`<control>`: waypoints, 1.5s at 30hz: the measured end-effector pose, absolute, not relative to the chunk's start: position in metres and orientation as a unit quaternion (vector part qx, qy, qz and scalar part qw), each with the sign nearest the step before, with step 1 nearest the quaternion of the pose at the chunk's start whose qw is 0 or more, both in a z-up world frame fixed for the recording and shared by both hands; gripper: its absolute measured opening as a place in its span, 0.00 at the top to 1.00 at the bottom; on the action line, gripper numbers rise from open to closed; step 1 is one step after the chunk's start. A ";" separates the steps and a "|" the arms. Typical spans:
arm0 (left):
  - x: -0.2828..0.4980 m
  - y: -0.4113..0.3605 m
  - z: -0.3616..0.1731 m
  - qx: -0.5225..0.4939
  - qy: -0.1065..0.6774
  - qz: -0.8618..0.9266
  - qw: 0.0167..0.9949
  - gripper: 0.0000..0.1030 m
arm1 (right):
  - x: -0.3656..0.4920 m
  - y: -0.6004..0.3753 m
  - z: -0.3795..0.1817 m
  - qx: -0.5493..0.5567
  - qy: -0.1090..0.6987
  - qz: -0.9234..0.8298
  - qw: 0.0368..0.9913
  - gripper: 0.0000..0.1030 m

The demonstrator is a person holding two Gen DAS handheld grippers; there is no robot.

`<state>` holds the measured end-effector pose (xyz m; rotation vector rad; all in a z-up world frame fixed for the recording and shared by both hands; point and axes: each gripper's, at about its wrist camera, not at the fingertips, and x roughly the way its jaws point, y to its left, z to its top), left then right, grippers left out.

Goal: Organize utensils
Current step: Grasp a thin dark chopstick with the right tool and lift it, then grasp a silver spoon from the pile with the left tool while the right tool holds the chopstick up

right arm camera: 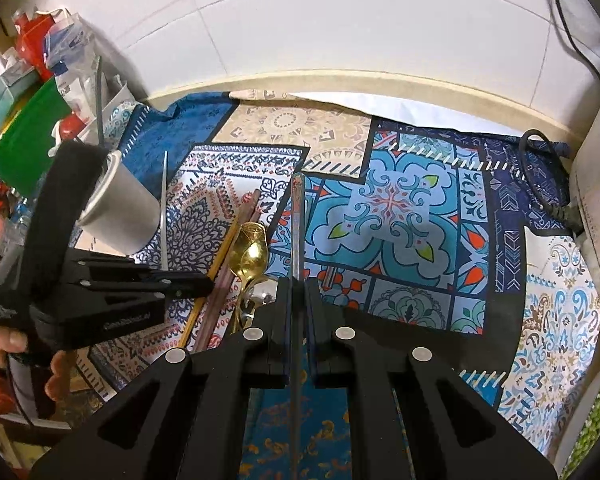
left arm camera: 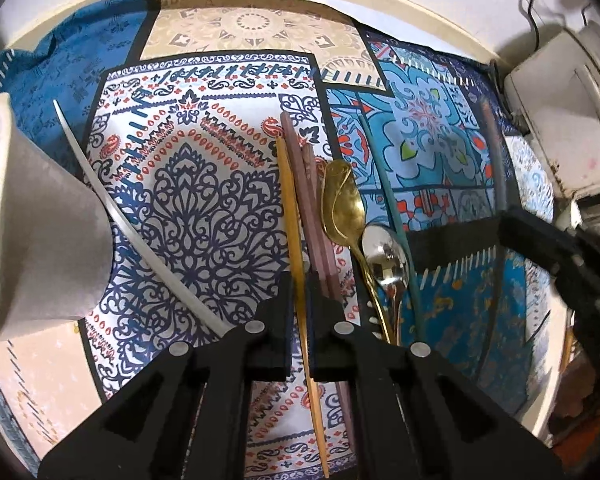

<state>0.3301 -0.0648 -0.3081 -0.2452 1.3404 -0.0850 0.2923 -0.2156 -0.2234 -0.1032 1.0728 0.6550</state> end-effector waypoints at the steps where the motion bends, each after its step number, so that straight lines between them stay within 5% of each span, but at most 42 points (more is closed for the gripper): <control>1: 0.324 -0.061 -0.304 -0.109 0.617 -0.041 0.778 0.96 | 0.292 -0.216 -0.222 -0.049 0.500 0.306 0.809 0.94; 19: 0.272 -0.053 -0.202 -0.096 0.499 -0.034 0.861 1.00 | 0.275 -0.217 -0.186 -0.040 0.451 0.309 0.836 0.95; 32: 0.289 -0.067 -0.273 -0.109 0.576 -0.052 0.808 0.96 | 0.261 -0.222 -0.171 -0.045 0.431 0.303 0.849 0.95; 45: 0.325 -0.104 -0.288 -0.103 0.605 -0.091 0.784 0.90 | 0.272 -0.246 -0.175 -0.013 0.436 0.283 0.854 0.95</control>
